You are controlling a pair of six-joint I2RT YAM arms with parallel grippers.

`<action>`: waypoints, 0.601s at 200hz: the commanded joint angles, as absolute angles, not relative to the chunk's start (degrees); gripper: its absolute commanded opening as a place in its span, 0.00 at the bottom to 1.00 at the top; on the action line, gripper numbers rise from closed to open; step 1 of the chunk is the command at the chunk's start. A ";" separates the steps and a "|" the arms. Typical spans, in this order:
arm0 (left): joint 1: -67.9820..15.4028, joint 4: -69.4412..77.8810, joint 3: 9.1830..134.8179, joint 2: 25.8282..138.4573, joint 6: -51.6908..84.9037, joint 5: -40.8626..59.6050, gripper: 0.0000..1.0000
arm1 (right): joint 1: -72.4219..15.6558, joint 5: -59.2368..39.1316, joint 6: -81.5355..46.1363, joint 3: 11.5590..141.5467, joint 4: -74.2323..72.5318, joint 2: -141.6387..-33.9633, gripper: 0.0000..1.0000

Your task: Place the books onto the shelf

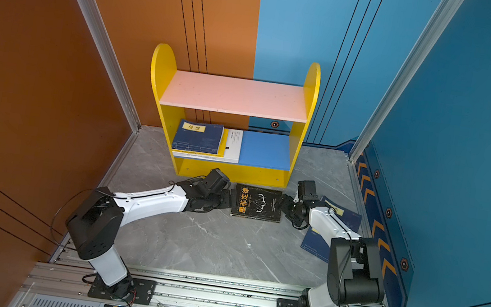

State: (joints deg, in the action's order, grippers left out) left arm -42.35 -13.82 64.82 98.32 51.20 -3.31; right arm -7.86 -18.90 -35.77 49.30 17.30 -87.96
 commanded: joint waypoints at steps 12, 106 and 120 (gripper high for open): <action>-44.44 -12.35 68.05 102.02 53.70 -6.40 0.94 | -7.12 -24.82 -31.27 50.96 17.00 -91.66 0.78; -46.11 -13.54 70.07 107.69 58.84 -6.24 0.90 | -8.48 -27.02 -27.84 51.96 18.60 -95.67 0.66; -45.57 -13.95 70.00 107.88 58.21 -5.58 0.90 | -10.29 -26.36 -28.20 51.56 18.47 -95.32 0.65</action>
